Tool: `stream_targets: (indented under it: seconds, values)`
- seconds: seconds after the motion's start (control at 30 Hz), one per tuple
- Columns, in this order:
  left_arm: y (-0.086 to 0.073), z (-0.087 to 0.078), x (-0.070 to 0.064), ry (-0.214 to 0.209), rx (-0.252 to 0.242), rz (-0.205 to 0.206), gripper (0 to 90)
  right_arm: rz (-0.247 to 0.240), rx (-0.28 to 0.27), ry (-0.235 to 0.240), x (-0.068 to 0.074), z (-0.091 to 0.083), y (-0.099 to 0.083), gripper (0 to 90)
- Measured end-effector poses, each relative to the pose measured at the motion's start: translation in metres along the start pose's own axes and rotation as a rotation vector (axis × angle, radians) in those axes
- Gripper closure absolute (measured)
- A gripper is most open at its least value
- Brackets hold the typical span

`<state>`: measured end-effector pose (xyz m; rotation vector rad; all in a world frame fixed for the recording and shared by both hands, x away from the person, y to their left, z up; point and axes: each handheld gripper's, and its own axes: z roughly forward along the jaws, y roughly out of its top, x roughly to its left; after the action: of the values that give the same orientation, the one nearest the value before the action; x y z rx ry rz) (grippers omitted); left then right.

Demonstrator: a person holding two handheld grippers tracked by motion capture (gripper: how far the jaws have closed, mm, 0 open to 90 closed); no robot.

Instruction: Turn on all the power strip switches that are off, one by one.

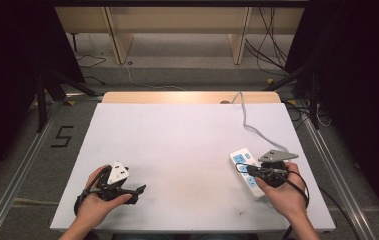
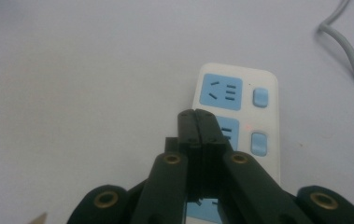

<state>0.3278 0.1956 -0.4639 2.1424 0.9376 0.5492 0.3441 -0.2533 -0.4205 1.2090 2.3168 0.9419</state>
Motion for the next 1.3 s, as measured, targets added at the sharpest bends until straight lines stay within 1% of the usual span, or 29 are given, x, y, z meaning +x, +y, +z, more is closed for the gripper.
stream_targets:
  seconds: [0.4, 0.73, 1.13, 1.3]
  values:
    - [0.0, 0.0, 0.0, 0.005, -0.004, -0.003, 15.9, 0.013, 0.046, -0.027, -0.005, -0.002, 0.002, 90.0]
    - [0.0, 0.0, 0.001, 0.004, -0.004, -0.004, 16.0, 0.04, 0.079, -0.044, -0.01, -0.003, 0.004, 90.0]
    - [0.0, 0.0, 0.001, 0.004, -0.007, -0.005, 16.2, 0.045, 0.126, -0.058, -0.015, -0.002, 0.005, 90.0]
    - [0.0, 0.0, 0.001, 0.004, -0.006, -0.004, 16.2, 0.063, 0.144, -0.066, -0.018, -0.002, 0.005, 90.0]
